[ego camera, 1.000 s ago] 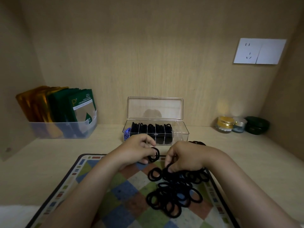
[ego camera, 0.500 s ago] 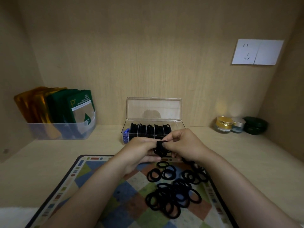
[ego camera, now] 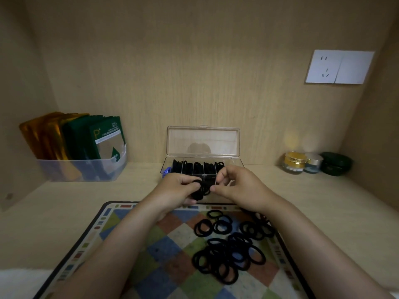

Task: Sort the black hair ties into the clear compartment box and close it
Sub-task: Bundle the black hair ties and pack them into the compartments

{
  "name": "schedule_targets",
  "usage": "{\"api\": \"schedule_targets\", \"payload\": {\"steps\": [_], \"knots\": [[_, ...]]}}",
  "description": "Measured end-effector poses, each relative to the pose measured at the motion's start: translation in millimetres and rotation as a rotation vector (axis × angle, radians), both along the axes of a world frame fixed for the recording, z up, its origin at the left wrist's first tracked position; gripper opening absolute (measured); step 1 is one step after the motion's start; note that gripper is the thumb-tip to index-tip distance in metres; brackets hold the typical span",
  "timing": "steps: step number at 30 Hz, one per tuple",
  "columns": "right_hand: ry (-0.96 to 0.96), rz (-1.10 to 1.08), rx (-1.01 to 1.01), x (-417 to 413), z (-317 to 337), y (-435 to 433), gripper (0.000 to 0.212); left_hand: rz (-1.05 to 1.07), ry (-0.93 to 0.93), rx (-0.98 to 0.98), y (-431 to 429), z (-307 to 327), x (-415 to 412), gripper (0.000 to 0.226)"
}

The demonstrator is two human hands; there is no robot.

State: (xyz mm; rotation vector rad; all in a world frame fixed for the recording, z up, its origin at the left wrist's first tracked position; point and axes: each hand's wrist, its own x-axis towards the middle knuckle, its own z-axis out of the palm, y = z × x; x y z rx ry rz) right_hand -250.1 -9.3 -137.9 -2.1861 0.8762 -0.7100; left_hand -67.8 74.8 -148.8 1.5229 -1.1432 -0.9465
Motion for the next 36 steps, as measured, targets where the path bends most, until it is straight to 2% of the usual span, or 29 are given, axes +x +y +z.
{"api": "schedule_targets", "payload": {"steps": [3, 5, 7, 10, 16, 18, 23, 25, 29, 33, 36], "knots": [[0.257, 0.160, -0.039, -11.0, 5.3, 0.1, 0.016, 0.078, -0.066, -0.029, 0.6, 0.4, 4.0, 0.026], [0.460, 0.221, -0.058, -13.6, 5.1, 3.5, 0.024, 0.088, -0.079, -0.040, 1.1, 0.3, 5.2, 0.027], [0.569, 0.211, -0.092, -12.7, 3.5, 5.9, 0.033, 0.077, -0.087, -0.038, 1.1, -0.3, 3.5, 0.027], [0.593, 0.217, -0.106, -10.9, 3.1, 6.9, 0.034, 0.063, -0.119, -0.035, -0.4, -2.6, -0.5, 0.027], [0.607, 0.245, -0.112, -10.4, 4.2, 9.3, 0.010, 0.025, -0.149, -0.028, -1.7, -6.3, -4.9, 0.028], [0.537, 0.266, -0.075, -12.3, 4.3, 8.7, 0.006, 0.021, -0.144, -0.037, -1.0, -6.5, -6.8, 0.027], [0.053, 0.253, 0.256, -11.0, 10.3, 10.3, 0.008, 0.031, -0.101, -0.062, -1.0, -7.6, -9.8, 0.032], [-0.051, 0.226, 0.324, -9.1, 12.6, 11.5, 0.010, -0.013, -0.025, -0.058, -0.8, -7.9, -11.3, 0.033], [-0.091, 0.093, 0.311, -1.2, 5.7, 10.9, 0.010, -0.101, 0.147, -0.014, -0.1, -5.7, -15.6, 0.031], [-0.025, -0.009, 0.204, 2.6, -1.0, 7.0, 0.013, -0.146, 0.236, 0.014, 1.6, -3.5, -16.4, 0.029], [-0.024, -0.045, 0.142, 4.8, -2.2, 8.2, 0.015, -0.154, 0.158, -0.011, 3.0, -4.6, -15.5, 0.039]]}}
